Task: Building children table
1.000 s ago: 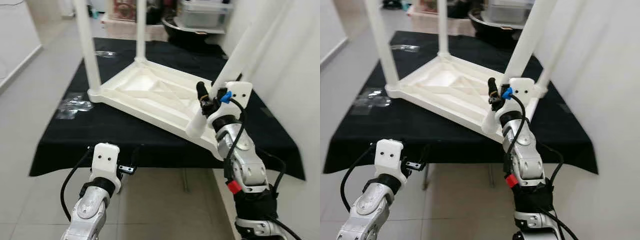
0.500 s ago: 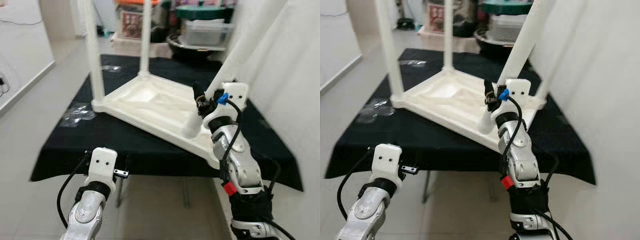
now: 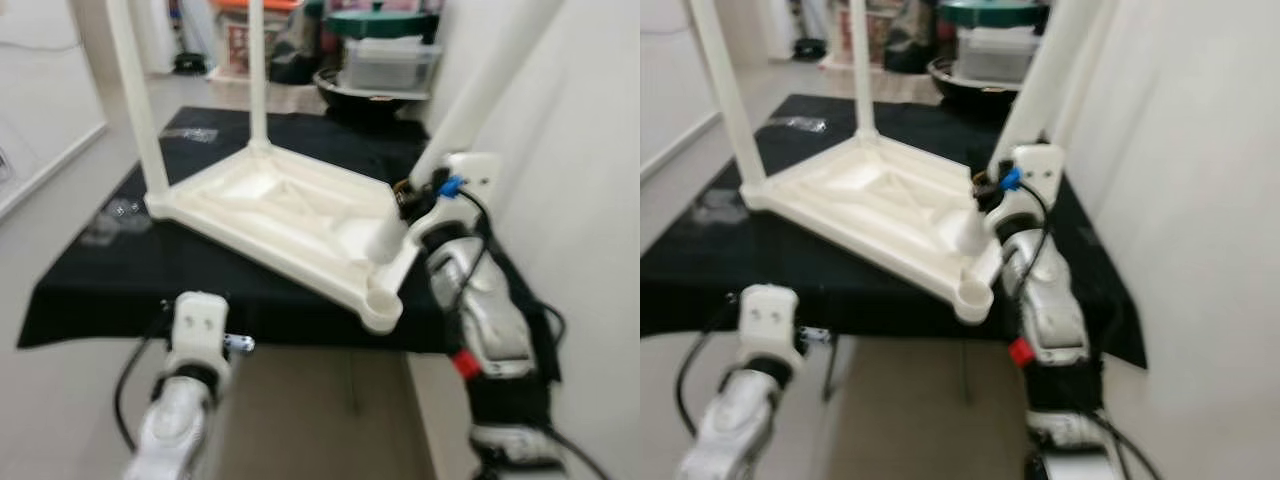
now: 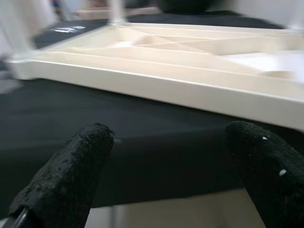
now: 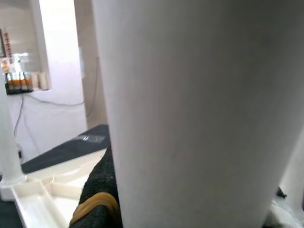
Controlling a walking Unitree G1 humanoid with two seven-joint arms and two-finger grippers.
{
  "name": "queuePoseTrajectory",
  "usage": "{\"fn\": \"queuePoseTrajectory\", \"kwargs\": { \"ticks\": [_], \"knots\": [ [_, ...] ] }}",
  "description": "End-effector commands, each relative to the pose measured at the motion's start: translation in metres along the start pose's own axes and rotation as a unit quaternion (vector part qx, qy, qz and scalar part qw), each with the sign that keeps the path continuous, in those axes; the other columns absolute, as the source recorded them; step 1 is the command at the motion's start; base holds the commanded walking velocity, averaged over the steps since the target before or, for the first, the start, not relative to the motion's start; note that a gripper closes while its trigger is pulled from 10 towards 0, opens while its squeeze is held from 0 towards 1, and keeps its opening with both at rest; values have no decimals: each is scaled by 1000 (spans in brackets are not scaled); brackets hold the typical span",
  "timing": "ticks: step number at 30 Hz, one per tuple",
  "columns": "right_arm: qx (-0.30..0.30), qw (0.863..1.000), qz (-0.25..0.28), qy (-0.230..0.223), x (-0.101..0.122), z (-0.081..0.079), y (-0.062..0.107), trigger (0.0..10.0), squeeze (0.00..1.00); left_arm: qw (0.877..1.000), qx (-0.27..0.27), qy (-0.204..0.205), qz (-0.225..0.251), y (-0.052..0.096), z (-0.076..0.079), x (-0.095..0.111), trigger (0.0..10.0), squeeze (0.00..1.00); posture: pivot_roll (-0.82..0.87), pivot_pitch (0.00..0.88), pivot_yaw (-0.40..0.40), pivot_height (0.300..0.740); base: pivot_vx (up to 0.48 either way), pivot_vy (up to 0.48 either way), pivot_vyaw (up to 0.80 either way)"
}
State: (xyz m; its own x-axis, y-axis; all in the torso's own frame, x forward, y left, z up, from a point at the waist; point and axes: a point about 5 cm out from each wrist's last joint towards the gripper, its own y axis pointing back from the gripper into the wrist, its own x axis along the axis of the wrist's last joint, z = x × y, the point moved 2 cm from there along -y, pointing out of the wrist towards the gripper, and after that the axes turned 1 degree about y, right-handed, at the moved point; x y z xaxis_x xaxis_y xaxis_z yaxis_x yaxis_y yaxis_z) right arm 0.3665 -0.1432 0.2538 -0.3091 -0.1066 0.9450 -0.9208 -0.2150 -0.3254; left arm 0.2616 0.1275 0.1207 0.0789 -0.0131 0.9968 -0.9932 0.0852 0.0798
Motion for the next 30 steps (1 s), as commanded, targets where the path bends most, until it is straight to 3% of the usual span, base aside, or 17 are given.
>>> {"fn": "queuePoseTrajectory", "kwargs": {
  "ticks": [1, 4, 6, 9, 12, 14, 16, 19, 24, 30],
  "knots": [
    [22, 1000, 10, -13, 6, -5, -5, 10000, 0, 1000, -11, 10, -4, 1, 4, -1, 10000, 0, 64, 0, -90, 740, 0, 0, 0],
    [70, 997, -1, -20, 3, -8, -17, 10000, 0, 999, -44, 16, -3, 6, 16, 0, 10000, 0, 78, 0, -95, 740, 0, 0, 0],
    [115, 993, -7, -31, 4, -8, -34, 10000, 0, 996, -89, 12, -2, 15, 31, 2, 10000, 0, 91, 28, -96, 740, 0, 0, 0],
    [146, 987, -9, -62, 7, -12, -47, 10000, 0, 993, -116, 9, -5, 24, 41, 2, 10000, 0, 101, 43, -96, 740, 0, 0, 0],
    [162, 984, -12, -67, 8, -14, -52, 10000, 0, 992, -126, 6, -6, 30, 43, 3, 10000, 0, 125, 81, -96, 740, 0, 0, 0],
    [202, 977, -23, -68, 5, -20, -57, 10000, 0, 990, -138, 1, -9, 41, 46, 8, 10000, 0, 152, 125, -99, 740, 0, 0, 0],
    [219, 973, -27, -63, 4, -22, -58, 10000, 0, 990, -142, 0, -10, 45, 46, 10, 10000, 0, 155, 132, -98, 740, 0, 0, 0],
    [294, 954, -44, -43, 4, -32, -56, 10000, 0, 990, -138, 0, -9, 58, 42, 18, 10000, 0, 175, 194, -93, 740, 0, 0, 0],
    [334, 940, -52, -41, 8, -31, -55, 10000, 0, 991, -135, 5, -12, 69, 41, 24, 10000, 0, 184, 245, -87, 740, 0, 0, 0],
    [408, 910, -40, -61, 31, -11, -54, 10000, 0, 989, -145, -2, -34, 89, 42, 26, 10000, 0, 191, 270, -85, 740, 0, 0, 0]
  ]
}}
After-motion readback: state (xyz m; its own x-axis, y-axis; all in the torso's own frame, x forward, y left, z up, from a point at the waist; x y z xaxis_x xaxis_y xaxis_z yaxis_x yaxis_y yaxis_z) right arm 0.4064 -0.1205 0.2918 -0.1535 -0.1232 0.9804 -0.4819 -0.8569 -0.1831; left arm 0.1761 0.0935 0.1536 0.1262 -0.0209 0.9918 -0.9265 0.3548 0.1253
